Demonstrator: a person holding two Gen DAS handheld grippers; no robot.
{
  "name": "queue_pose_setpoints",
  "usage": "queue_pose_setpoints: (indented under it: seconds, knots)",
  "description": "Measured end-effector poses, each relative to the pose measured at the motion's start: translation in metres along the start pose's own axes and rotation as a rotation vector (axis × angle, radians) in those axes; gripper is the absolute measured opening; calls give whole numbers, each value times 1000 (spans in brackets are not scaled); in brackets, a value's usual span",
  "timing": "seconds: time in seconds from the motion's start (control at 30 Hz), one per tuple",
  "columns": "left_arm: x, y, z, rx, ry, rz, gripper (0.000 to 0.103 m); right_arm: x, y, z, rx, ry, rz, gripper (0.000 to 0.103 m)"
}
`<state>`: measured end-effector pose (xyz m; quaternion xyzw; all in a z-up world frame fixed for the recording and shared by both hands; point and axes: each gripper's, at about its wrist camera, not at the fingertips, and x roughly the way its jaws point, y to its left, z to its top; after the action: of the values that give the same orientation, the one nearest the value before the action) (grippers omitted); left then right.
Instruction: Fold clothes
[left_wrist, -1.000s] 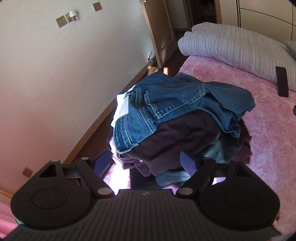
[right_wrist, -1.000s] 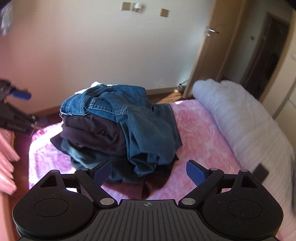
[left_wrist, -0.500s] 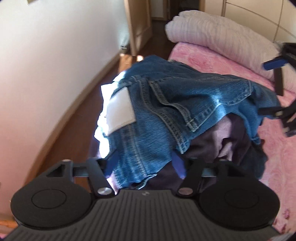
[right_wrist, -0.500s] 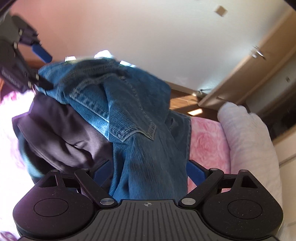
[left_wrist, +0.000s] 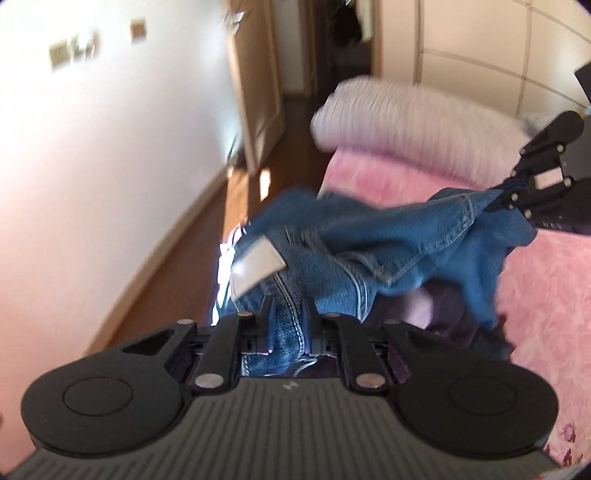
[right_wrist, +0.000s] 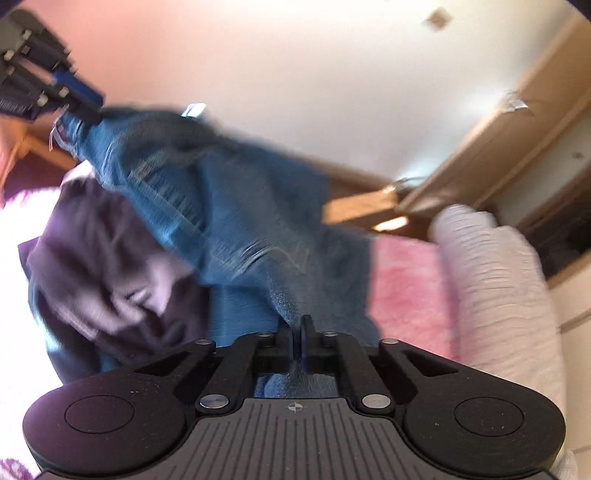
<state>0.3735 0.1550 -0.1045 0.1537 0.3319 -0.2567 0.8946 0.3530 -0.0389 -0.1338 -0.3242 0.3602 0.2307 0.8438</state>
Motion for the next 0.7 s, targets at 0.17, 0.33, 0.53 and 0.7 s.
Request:
queue_pose_setpoints:
  seconds: [0.17,0.33,0.53,0.7]
  knots:
    - [-53,-69,10,119,-76,-121,10,-76,-28,-40,70,-57,-57,2]
    - [-109,-182,-13,218,-95,-311,0,-156,-36,-126,138,-30,-112,2]
    - [-144,-328,-56,288,-15,-474,0,-231,-18,-269,274,111,-120,2]
    - [-158,-436,-95,347,83,-533,0,-265,11,-405,424,316,-154,2]
